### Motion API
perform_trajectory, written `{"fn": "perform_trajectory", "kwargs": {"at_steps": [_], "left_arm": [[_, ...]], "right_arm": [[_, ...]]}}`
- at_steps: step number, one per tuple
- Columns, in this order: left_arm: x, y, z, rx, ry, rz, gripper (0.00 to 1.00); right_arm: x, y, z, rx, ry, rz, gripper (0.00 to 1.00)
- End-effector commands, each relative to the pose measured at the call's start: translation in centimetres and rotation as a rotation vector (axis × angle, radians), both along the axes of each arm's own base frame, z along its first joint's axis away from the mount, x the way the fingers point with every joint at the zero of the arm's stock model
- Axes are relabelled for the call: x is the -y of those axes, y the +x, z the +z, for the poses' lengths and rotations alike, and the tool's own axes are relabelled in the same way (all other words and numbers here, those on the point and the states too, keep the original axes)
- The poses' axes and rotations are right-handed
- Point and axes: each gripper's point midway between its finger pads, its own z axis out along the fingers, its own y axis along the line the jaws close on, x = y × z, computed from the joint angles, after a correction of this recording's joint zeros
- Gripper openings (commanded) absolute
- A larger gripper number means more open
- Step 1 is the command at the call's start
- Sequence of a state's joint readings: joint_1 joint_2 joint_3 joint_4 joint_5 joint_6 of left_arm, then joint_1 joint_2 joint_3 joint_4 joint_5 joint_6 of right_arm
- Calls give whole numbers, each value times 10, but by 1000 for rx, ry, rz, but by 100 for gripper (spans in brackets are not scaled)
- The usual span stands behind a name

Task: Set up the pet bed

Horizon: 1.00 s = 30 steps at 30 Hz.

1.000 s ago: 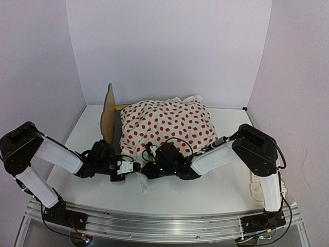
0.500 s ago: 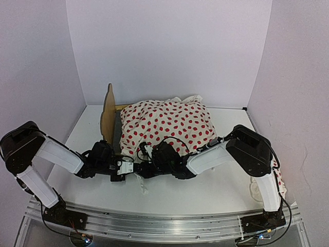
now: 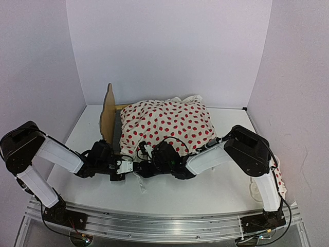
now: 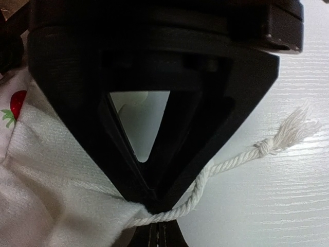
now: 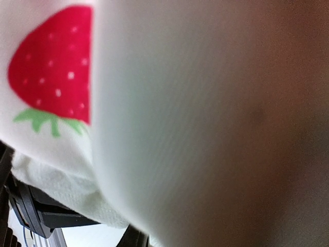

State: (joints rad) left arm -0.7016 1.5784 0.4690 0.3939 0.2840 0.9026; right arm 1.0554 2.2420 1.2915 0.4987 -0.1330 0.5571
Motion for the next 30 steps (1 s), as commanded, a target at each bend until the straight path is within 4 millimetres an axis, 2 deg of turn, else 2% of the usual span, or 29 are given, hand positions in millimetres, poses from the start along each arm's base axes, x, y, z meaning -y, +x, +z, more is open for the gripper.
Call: {"fn": "perform_trajectory", "kwargs": {"at_steps": [1, 13, 18, 26, 30], "left_arm": [[10, 19, 25, 60, -66, 23, 0], [12, 16, 26, 29, -70, 11, 0], [11, 14, 28, 3, -69, 1, 0], [16, 9, 30, -37, -90, -18, 0], [19, 11, 37, -60, -106, -2, 0]], "right_arm": [[10, -15, -27, -72, -51, 25, 15], [13, -10, -24, -27, -66, 16, 14], [19, -14, -24, -15, -84, 29, 22], [8, -12, -14, 14, -61, 61, 24], [4, -20, -8, 46, -58, 101, 27]]}}
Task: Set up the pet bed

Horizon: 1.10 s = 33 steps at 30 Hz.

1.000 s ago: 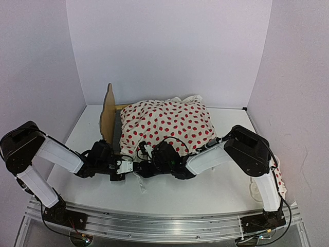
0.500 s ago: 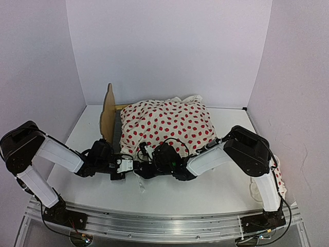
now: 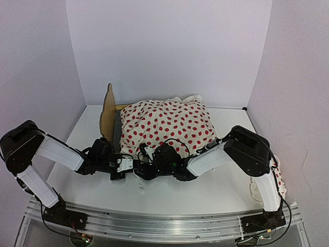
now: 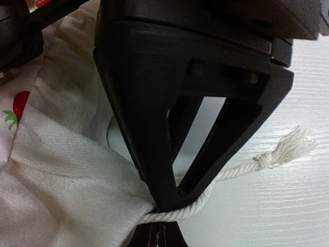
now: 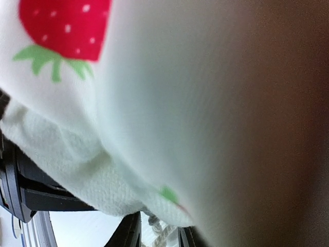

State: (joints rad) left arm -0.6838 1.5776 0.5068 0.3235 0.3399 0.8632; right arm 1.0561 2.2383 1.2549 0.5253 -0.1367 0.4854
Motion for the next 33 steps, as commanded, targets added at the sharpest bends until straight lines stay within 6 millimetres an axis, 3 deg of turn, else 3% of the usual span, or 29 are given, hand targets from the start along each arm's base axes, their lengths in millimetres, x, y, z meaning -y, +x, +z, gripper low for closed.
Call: {"fn": "perform_trajectory", "kwargs": {"at_steps": [1, 9, 15, 23, 33], "left_arm": [[17, 12, 36, 3, -87, 1, 0], [16, 5, 36, -52, -87, -1, 0], [11, 17, 34, -2, -70, 38, 0], [21, 17, 44, -17, -129, 15, 0], [30, 9, 53, -57, -182, -36, 0]], "right_arm": [[-2, -18, 0, 1, -44, 69, 27], [2, -27, 7, 36, -55, 90, 23], [7, -32, 9, 32, -60, 90, 23], [-5, -28, 16, 61, -36, 111, 22], [-13, -41, 38, 83, 9, 160, 24]]}}
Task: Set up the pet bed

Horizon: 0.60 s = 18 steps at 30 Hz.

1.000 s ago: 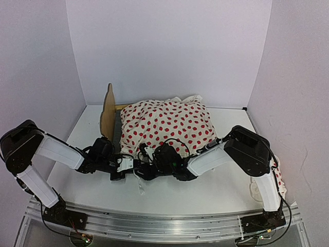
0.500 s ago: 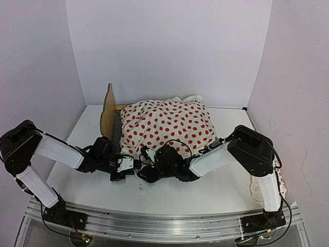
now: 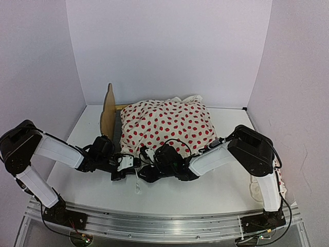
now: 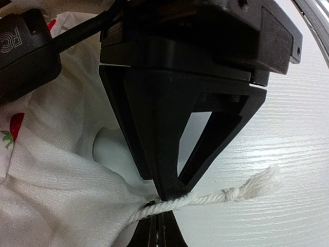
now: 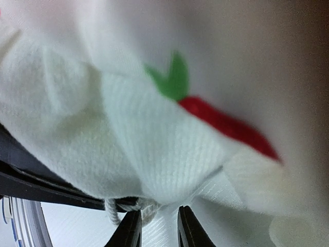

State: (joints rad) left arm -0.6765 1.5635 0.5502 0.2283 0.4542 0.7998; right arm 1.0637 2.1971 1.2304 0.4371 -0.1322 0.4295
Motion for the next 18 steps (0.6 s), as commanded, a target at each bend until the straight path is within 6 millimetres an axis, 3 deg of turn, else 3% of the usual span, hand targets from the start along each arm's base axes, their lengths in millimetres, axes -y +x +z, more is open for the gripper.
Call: {"fn": "perform_trajectory", "kwargs": {"at_steps": [1, 9, 14, 18], "left_arm": [[22, 20, 43, 59, -130, -1, 0], [17, 23, 38, 84, -97, 7, 0], [15, 22, 35, 103, -81, -3, 0], [9, 34, 28, 167, -30, 28, 0]], "right_arm": [[-24, -30, 44, 67, 89, 128, 25], [-28, -26, 65, 103, 134, 123, 27], [-29, -21, 71, 143, 150, 108, 30], [-36, -21, 70, 149, 166, 128, 30]]}}
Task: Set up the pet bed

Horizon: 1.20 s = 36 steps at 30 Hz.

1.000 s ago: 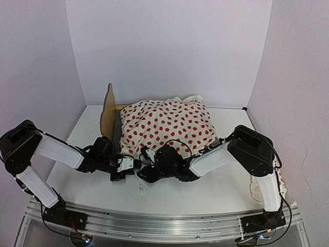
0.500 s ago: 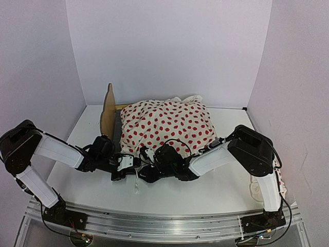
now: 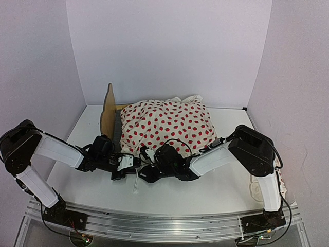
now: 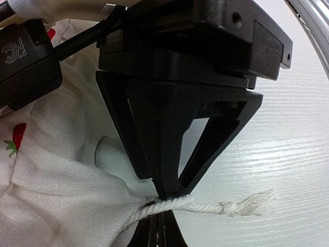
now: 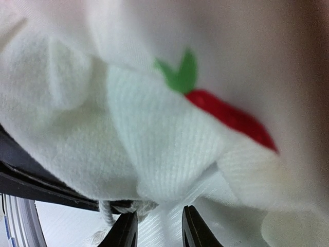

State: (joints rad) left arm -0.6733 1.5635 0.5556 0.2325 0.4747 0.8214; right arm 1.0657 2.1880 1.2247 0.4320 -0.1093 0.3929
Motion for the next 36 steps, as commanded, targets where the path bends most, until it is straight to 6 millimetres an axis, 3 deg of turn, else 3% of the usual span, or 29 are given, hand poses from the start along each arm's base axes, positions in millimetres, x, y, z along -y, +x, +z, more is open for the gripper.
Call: {"fn": "perform_trajectory", "kwargs": {"at_steps": [1, 6, 11, 19, 23, 28, 34, 36], "left_arm": [[2, 39, 22, 173, -2, 72, 0], [-7, 50, 22, 176, 5, 128, 0], [8, 30, 39, 48, -94, 59, 0], [10, 25, 50, -26, -138, 68, 0], [6, 33, 48, -18, -121, 115, 0], [-5, 48, 49, -29, -100, 231, 0], [-3, 33, 50, -392, -178, 416, 0], [-4, 28, 43, -439, -164, 452, 0]], "right_arm": [[-39, -23, 66, 103, 175, 127, 30], [-38, -20, 52, 114, 170, 113, 26], [-44, -13, 46, 146, 174, 105, 26], [-36, -13, 24, 127, 129, 83, 26], [-30, -16, 12, 102, 111, 85, 26], [-17, -22, 16, 83, 104, 77, 26], [-18, -24, 30, 65, 148, 69, 28], [-16, -22, 35, 68, 159, 48, 28]]}}
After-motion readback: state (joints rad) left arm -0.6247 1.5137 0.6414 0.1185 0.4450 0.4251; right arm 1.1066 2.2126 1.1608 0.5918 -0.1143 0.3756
